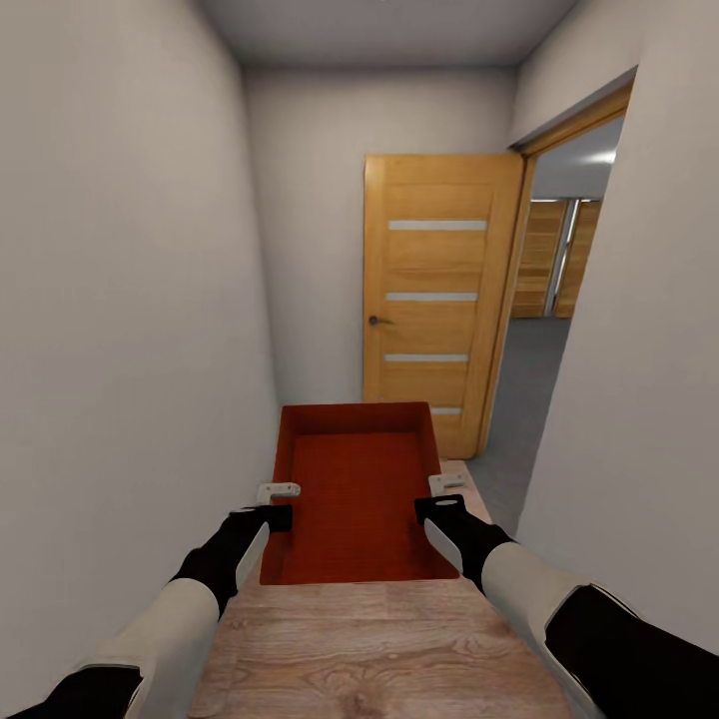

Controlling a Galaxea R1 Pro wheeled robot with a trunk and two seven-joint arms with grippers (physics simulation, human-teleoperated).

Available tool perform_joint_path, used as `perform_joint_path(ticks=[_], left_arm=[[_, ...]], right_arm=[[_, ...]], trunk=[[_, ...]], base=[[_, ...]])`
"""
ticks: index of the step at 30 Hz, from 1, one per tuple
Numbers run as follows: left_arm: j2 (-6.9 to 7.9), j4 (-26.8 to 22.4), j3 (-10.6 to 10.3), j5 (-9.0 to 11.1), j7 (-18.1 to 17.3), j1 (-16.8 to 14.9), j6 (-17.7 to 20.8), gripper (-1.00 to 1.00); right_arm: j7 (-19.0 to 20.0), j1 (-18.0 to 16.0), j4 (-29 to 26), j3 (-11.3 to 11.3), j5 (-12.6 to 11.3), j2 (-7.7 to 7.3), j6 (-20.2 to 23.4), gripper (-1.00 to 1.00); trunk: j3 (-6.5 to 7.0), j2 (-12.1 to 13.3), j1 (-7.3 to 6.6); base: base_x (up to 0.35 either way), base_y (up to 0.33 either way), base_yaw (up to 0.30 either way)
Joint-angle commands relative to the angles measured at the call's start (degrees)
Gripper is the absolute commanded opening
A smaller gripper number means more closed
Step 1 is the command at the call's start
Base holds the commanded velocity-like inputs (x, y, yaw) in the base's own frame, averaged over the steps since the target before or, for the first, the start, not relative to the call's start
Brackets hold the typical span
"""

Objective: Move the two storage containers from the living room to the garage. In the garage, place one container on the floor and stack the other container on top of it (either order is fine).

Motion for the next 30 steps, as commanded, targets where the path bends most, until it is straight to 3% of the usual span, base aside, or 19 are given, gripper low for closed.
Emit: perform_joint_path(ticks=[1,30], left_arm=[[0.06,0.02,0.18,0.03,0.51,0.04,0.33,-1.00],[0.06,0.02,0.18,0.03,0.51,0.04,0.33,-1.00]], right_arm=[[-0.39,-0.06,-0.25,-1.04,1.14,-1.23,-2.12,-1.00],[-0.39,-0.06,-0.25,-1.04,1.14,-1.23,-2.19,-1.00]], trunk=[[-0.02,-0.04,0.05],[-0.02,-0.04,0.05]], base=[[0.320,0.000,0.000],[0.320,0.000,0.000]])
